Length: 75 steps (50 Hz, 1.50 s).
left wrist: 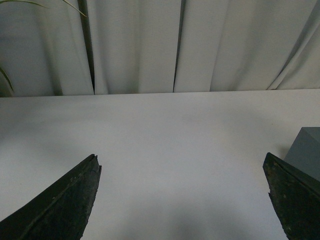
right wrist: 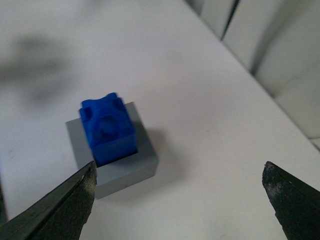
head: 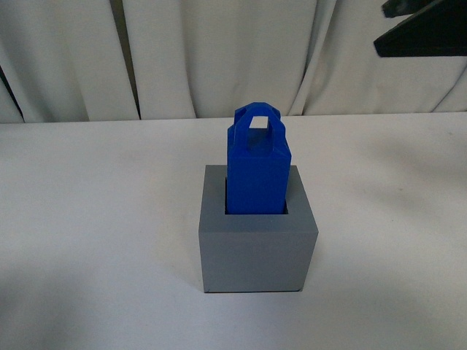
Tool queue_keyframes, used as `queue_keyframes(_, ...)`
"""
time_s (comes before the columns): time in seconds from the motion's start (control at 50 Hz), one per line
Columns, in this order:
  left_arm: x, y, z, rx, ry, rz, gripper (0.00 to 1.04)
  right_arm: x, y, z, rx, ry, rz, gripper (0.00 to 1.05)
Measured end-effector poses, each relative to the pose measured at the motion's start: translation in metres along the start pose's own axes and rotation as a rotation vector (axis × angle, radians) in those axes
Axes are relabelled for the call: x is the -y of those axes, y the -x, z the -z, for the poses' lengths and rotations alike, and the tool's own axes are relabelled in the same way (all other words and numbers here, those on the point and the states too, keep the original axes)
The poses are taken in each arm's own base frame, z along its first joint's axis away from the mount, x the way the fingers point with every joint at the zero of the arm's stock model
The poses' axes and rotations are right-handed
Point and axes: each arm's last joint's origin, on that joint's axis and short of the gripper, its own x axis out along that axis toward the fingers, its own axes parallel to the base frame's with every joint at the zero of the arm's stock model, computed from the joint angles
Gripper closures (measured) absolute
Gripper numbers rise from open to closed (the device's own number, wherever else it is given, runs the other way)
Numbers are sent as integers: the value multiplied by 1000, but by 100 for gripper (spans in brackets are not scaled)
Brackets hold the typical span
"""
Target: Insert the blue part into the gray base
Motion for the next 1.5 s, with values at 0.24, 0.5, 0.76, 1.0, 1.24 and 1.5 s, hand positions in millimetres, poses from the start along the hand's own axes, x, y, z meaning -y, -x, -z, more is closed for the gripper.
queue_keyframes(0.24, 0, 0, 0, 0, 0, 0, 6, 6, 15, 26, 118, -101, 162, 7)
queue_keyframes(0.5, 0, 0, 0, 0, 0, 2, 6, -11, 6, 35, 122, -181, 726, 26)
queue_keyframes(0.76, 0, 0, 0, 0, 0, 0, 6, -71, 33, 87, 343, -409, 1118, 78)
queue_keyframes(1.0, 0, 0, 0, 0, 0, 0, 6, -113, 36, 113, 340, -427, 1106, 102)
queue_keyframes(1.24, 0, 0, 0, 0, 0, 0, 6, -145, 42, 129, 343, -429, 1106, 102)
queue_keyframes(1.5, 0, 0, 0, 0, 0, 0, 6, -168, 47, 138, 345, -428, 1104, 102)
